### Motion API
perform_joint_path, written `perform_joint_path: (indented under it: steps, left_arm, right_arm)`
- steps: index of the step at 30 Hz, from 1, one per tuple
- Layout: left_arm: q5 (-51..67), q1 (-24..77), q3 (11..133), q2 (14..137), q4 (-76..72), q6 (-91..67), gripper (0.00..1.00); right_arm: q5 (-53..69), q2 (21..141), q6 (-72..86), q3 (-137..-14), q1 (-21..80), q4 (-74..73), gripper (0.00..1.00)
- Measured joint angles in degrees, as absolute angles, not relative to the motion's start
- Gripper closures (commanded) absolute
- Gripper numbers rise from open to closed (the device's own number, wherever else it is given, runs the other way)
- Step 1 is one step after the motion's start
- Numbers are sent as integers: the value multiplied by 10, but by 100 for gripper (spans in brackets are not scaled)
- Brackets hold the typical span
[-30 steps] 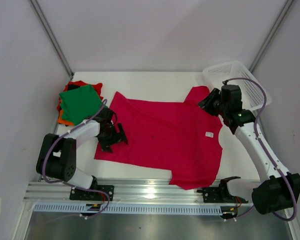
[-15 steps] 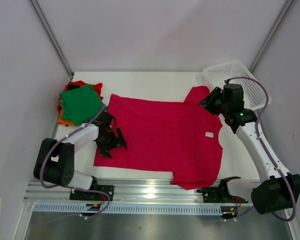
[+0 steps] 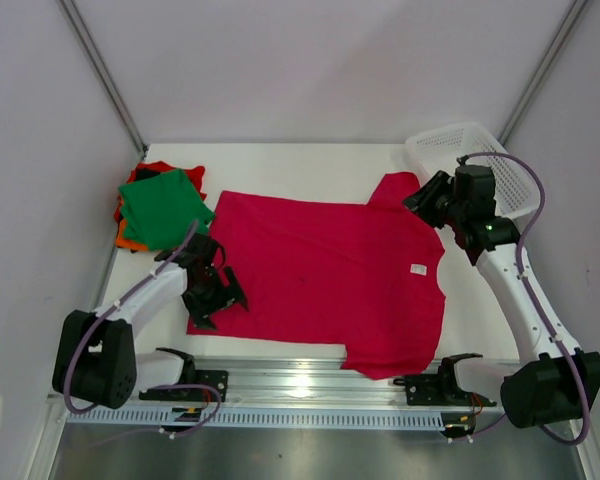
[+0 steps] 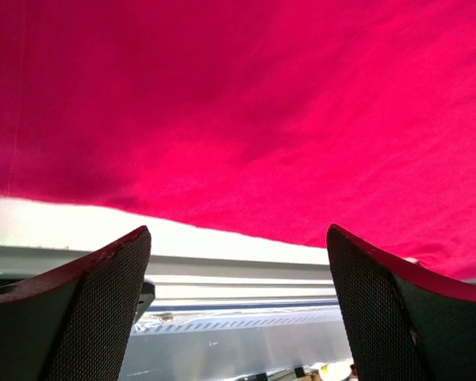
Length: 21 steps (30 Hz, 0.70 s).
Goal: Fold and stack the t-shirts
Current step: Flatten out the tshirt
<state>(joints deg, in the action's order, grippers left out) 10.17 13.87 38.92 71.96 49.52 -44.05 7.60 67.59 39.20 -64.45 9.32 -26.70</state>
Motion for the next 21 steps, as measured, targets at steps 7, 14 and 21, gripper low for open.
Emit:
perform_joint_path:
  steps: [7,14,21]
  left_arm:
    - [97,139,377,688,498,-451,7]
    - [92,139,415,689,486,-450,7]
    - [85,140,444,726,466,-445,7]
  right_arm:
    - [85,676,392,-646,90,-267,67]
    - [91,676,392,-647,89,-267,67]
    - [95,675,392,-647,89,-267,67]
